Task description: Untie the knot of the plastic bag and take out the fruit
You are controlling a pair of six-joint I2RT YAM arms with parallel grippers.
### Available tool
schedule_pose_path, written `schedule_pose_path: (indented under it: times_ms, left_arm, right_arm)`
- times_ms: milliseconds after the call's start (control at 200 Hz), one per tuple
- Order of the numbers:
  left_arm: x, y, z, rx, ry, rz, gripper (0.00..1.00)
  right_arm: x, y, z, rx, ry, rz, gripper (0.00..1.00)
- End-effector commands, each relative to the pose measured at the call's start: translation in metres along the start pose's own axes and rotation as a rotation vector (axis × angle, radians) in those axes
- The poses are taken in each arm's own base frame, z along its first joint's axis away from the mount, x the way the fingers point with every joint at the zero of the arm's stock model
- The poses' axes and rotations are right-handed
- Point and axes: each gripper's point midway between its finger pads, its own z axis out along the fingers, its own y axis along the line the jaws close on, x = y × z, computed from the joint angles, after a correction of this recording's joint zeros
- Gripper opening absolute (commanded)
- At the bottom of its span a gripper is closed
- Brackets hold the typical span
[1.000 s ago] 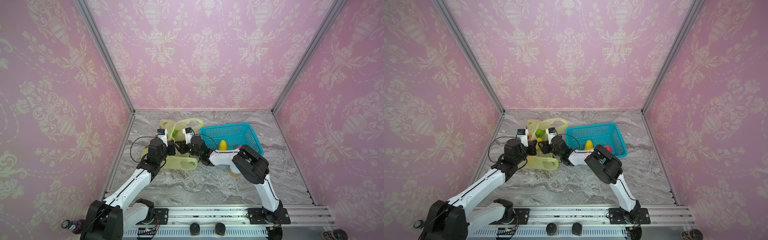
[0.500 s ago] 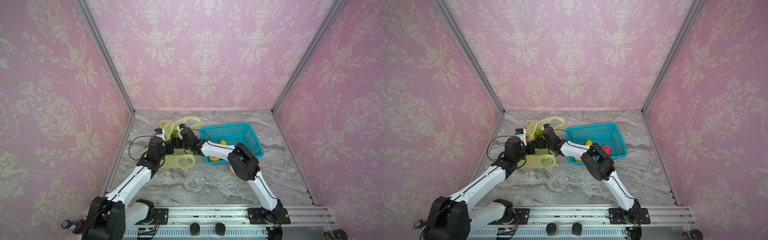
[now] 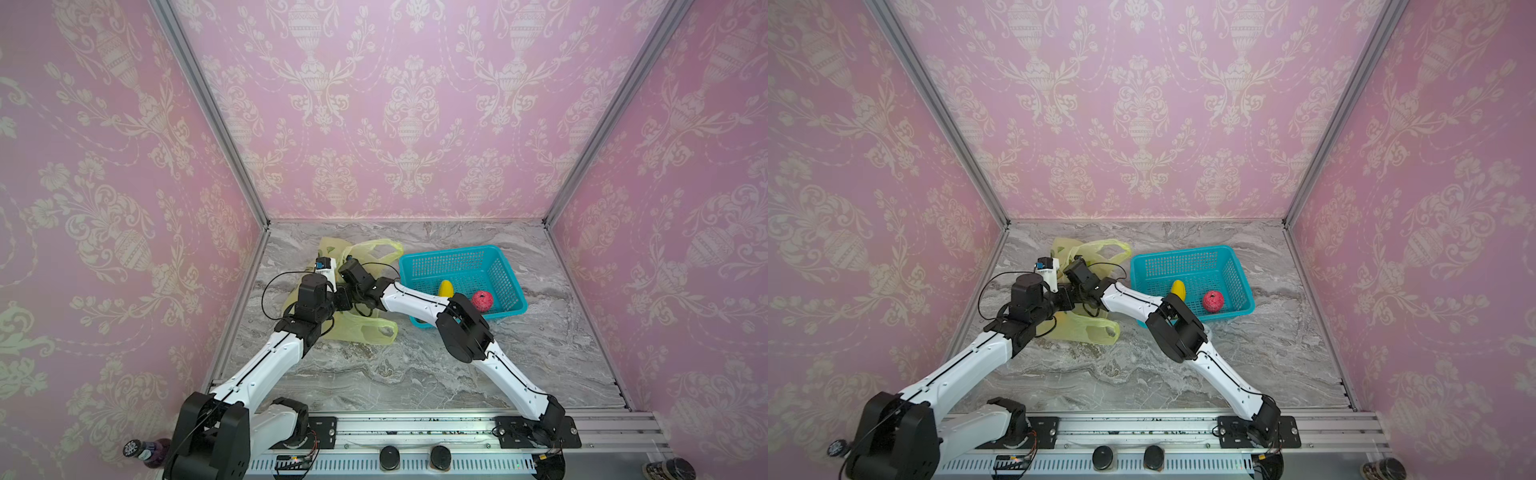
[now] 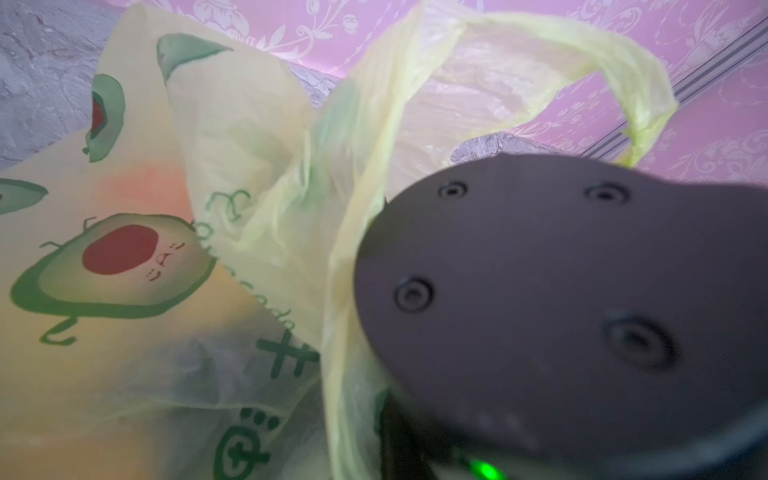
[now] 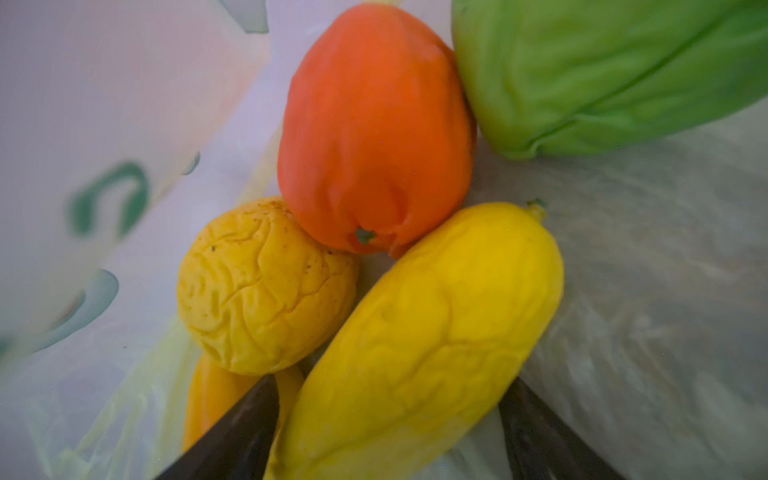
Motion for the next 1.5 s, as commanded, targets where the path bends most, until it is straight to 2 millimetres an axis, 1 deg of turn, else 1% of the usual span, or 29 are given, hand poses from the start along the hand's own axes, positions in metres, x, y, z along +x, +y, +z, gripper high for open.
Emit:
schedule_pose_path:
  times_ms: [0, 35, 65, 165, 180, 235, 365, 420, 545, 600, 660, 721, 861, 991, 1076, 1106, 1116, 1131, 1216, 1396, 1441, 1496]
  left_arm:
    - [-0.005, -0.025, -0.001, 0.113, 0.006, -0.049, 0.00]
    - [-0.004, -0.022, -0.002, 0.103, 0.006, -0.075, 0.00]
    - [-0.001, -0.019, -0.004, 0.088, 0.010, -0.105, 0.00]
    - [0.012, -0.011, -0.011, 0.063, 0.020, -0.171, 0.00]
    - [0.015, -0.008, -0.012, 0.054, 0.024, -0.177, 0.00]
    - [0.024, -0.002, -0.016, 0.026, 0.040, -0.189, 0.00]
    - [0.039, 0.005, -0.025, 0.019, 0.041, -0.168, 0.00]
    - [0.039, 0.006, -0.029, 0.017, 0.023, -0.175, 0.00]
    - [0.024, -0.003, -0.042, 0.039, -0.026, -0.148, 0.00]
    - [0.024, 0.000, -0.046, 0.031, -0.046, -0.145, 0.00]
    - [0.026, 0.007, -0.046, 0.001, -0.058, -0.151, 0.00]
    - [0.030, 0.012, -0.044, -0.016, -0.053, -0.160, 0.00]
    - [0.033, 0.012, -0.036, -0.010, -0.036, -0.169, 0.00]
    - [0.039, 0.018, -0.031, -0.036, -0.019, -0.175, 0.00]
    - [0.038, 0.019, -0.031, -0.041, -0.020, -0.174, 0.00]
    - [0.038, 0.019, -0.031, -0.041, -0.021, -0.173, 0.00]
    - [0.038, 0.019, -0.031, -0.041, -0.022, -0.173, 0.00]
    - [0.037, 0.019, -0.031, -0.041, -0.023, -0.172, 0.00]
    - [0.039, 0.021, -0.031, -0.052, -0.024, -0.174, 0.00]
    - [0.043, 0.029, -0.030, -0.091, -0.014, -0.179, 0.00]
    - [0.045, 0.034, -0.031, -0.118, -0.010, -0.180, 0.00]
    - [0.047, 0.041, -0.033, -0.164, -0.002, -0.181, 0.00]
  right_arm:
    - [0.047, -0.043, 0.013, 0.147, 0.107, 0.003, 0.77]
    - [0.046, -0.043, 0.009, 0.145, 0.093, 0.005, 0.74]
    - [0.050, -0.045, 0.005, 0.149, 0.091, 0.004, 0.71]
    - [0.052, -0.040, -0.012, 0.134, 0.052, -0.018, 0.61]
    - [0.051, -0.036, -0.016, 0.125, 0.042, -0.021, 0.59]
    - [0.055, -0.030, -0.024, 0.098, 0.033, -0.032, 0.55]
    - [0.059, -0.017, -0.043, 0.051, -0.002, -0.049, 0.44]
    - [0.058, -0.012, -0.050, 0.030, -0.019, -0.052, 0.40]
    - [0.056, 0.001, -0.064, -0.029, -0.049, -0.064, 0.32]
    - [0.057, 0.003, -0.069, -0.042, -0.058, -0.067, 0.30]
    - [0.056, 0.006, -0.077, -0.066, -0.069, -0.067, 0.27]
    - [0.054, 0.010, -0.087, -0.090, -0.084, -0.074, 0.26]
    - [0.050, 0.017, -0.113, -0.133, -0.121, -0.085, 0.21]
    - [0.047, 0.016, -0.134, -0.147, -0.154, -0.092, 0.19]
    - [0.046, 0.014, -0.145, -0.145, -0.166, -0.094, 0.17]
    - [0.042, 0.017, -0.149, -0.152, -0.183, -0.092, 0.16]
    - [0.050, 0.009, -0.148, -0.137, -0.167, -0.092, 0.16]
    - [0.052, 0.006, -0.149, -0.131, -0.165, -0.093, 0.16]
    - [0.052, 0.002, -0.157, -0.123, -0.186, -0.091, 0.16]
    - [0.053, -0.003, -0.160, -0.114, -0.201, -0.078, 0.14]
    - [0.052, -0.002, -0.161, -0.121, -0.207, -0.079, 0.17]
    - [0.052, 0.003, -0.159, -0.131, -0.203, -0.084, 0.25]
